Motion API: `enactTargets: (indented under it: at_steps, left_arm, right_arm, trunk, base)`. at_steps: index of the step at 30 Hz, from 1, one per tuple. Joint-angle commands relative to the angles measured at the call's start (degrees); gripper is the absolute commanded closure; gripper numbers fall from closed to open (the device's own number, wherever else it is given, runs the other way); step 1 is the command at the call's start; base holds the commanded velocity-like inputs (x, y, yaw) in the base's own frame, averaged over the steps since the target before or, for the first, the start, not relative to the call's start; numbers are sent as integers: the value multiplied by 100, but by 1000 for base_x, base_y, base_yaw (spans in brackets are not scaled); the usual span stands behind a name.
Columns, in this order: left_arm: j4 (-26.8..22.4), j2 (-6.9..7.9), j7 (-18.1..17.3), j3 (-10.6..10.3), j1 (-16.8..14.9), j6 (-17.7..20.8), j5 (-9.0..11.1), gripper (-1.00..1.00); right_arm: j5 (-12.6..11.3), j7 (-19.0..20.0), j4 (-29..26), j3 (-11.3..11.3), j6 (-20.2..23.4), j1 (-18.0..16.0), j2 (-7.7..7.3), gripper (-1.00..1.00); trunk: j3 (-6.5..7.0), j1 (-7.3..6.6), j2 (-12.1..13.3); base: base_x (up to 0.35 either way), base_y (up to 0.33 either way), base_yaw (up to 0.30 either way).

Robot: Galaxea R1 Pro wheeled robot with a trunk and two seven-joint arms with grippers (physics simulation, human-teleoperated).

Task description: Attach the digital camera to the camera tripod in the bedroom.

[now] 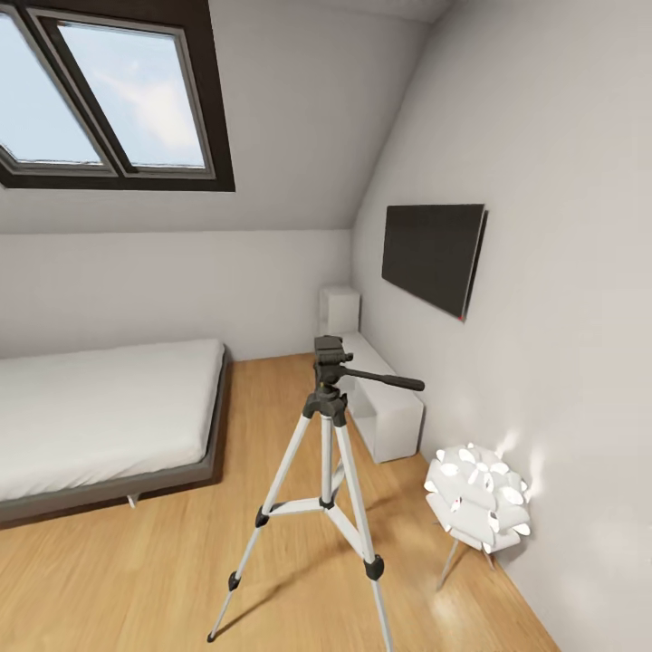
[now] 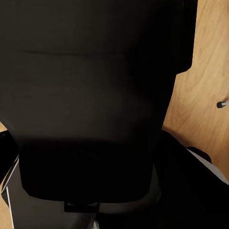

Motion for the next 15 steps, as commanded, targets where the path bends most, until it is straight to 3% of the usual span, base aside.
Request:
enactTargets:
  at_steps: [1,15]
  left_arm:
    - [1,2,-21,-46,-1,7,50,100]
    - [1,5,-21,-45,-1,7,50,100]
  right_arm:
    - [50,14,6,-49,9,-4,-2,-100]
    - [50,40,5,-49,0,-4,-3,-100]
  trunk:
    - [-2,2,-4]
    - [-2,2,-4]
  base:
    - [0,0,-11]
    - [0,0,-2]
